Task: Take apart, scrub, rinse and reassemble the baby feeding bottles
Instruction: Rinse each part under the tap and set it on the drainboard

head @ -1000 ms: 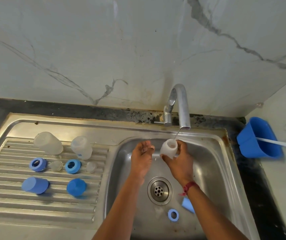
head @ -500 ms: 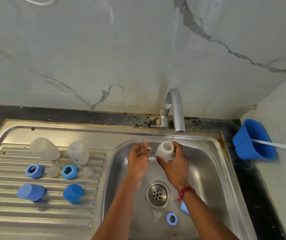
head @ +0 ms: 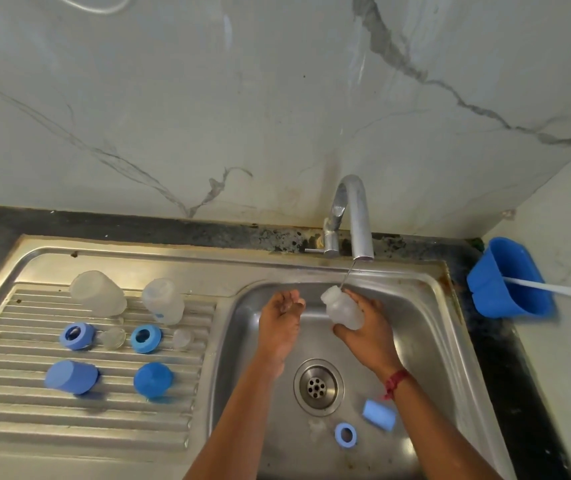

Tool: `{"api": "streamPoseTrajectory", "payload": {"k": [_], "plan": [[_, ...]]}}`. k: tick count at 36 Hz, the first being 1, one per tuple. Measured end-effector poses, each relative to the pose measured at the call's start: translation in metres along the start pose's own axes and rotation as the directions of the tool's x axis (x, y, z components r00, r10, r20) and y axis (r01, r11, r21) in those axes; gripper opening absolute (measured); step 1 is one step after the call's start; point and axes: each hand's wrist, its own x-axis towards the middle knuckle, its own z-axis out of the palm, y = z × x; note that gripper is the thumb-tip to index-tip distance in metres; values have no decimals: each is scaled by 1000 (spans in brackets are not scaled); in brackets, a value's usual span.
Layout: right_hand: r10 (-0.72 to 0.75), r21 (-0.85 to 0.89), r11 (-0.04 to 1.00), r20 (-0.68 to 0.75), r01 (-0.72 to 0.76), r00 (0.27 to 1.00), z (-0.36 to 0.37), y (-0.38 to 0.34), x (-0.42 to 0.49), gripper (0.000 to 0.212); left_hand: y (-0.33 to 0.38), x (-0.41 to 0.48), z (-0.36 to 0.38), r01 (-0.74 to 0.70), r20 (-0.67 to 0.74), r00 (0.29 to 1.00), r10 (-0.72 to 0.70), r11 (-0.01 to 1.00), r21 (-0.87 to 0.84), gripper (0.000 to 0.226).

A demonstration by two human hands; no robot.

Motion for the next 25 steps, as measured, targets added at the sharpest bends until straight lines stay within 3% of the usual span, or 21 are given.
{"api": "streamPoseTrajectory", "payload": {"k": [7,11,15,20,25], "plan": [[30,106,994,-73,-22,997,-26,-4,2,45,1,-3,10,-3,87,996,-6,995,102,22],[126,290,949,21,-127,992,-36,-4,2,21,3,-5,15,-21,149,989,2,992,124,22],[193,382,902,62,-202,979,-42,-10,2,34,5,-9,18,-5,209,978,-13,996,85,30],[308,424,854,52,-300,950,-41,-19,7,46,7,-17,11,147,311,943,-121,987,-61,30],[354,440,822,102,-361,930,-39,-30,10,54,4,-17,9,109,314,947,-69,988,-112,40]]}}
